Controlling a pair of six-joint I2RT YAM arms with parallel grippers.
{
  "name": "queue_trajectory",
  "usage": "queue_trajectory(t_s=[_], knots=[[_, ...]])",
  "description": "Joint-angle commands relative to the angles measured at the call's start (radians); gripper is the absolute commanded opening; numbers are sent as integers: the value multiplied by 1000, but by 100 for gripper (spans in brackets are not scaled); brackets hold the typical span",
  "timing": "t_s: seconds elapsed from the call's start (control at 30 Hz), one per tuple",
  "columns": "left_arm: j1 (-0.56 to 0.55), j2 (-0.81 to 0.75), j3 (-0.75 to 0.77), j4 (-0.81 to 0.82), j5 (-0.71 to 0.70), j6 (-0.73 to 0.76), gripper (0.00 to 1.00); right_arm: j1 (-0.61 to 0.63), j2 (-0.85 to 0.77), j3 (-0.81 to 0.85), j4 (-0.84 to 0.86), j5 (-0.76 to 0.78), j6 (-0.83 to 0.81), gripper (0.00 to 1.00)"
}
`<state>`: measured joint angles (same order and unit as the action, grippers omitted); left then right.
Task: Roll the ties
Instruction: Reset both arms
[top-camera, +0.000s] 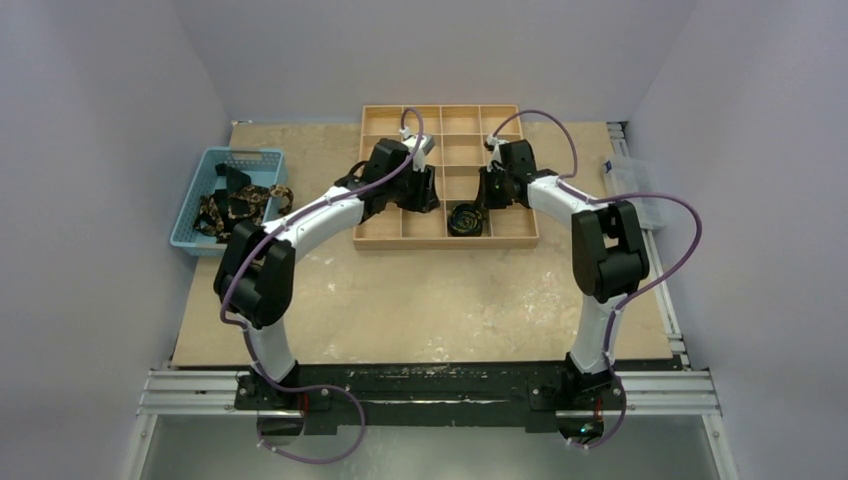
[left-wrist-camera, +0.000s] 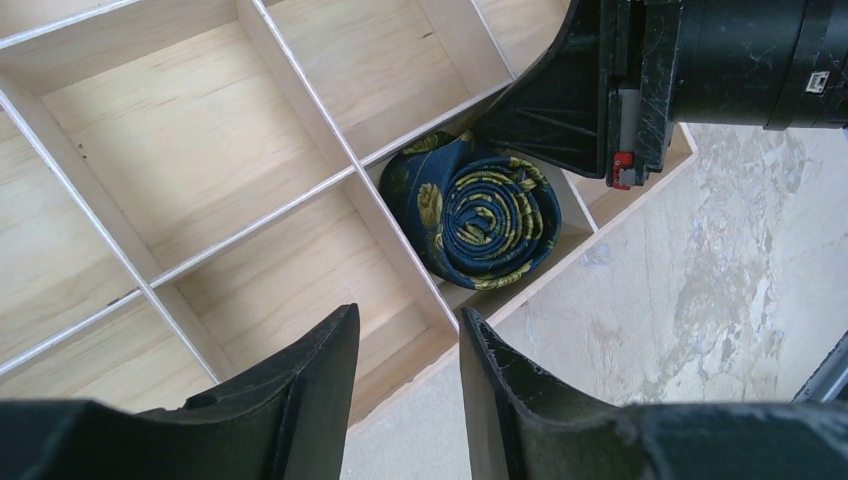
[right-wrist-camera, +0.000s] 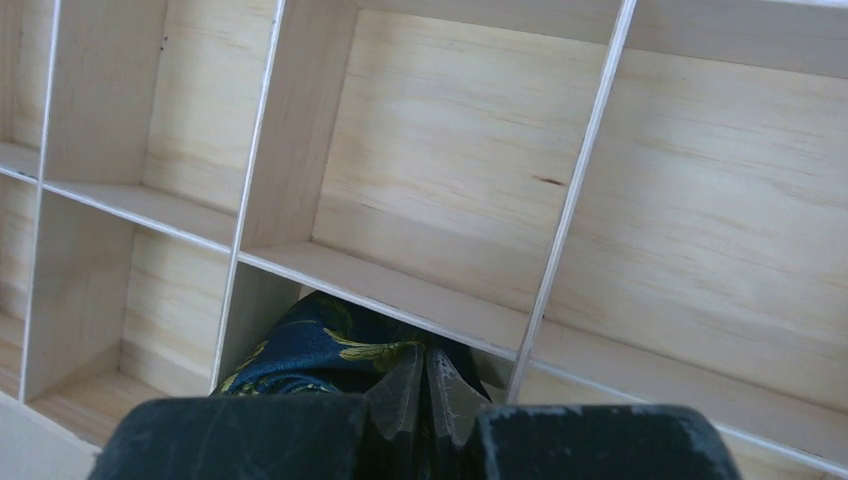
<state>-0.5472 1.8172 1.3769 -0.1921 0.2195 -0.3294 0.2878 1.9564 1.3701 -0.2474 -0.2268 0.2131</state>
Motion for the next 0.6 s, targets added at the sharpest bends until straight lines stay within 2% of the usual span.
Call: queue_trajectory(t_s=[0.0,0.13,0.23,0.3,0.43,0.57], knots=[[12,-44,10,-1,2,13,42,2,-22,-15,-13,7,-37,1],[22,-66,2,4,27,14,58,1,-60,-15,-10,-5,-31,10],[41,-95,6,-20,67,3,83,2,-105,25,-42,1,-14,22],[55,-130,-8,-31,83,2,97,1,-144,45,-62,16,-9,34],[93,-246,-87,4,98,4,100,-2,-222,48,-68,49,20,63],[163,-351,-132,-39,90,-16,100,-6,-286,36,-99,62,37,78]])
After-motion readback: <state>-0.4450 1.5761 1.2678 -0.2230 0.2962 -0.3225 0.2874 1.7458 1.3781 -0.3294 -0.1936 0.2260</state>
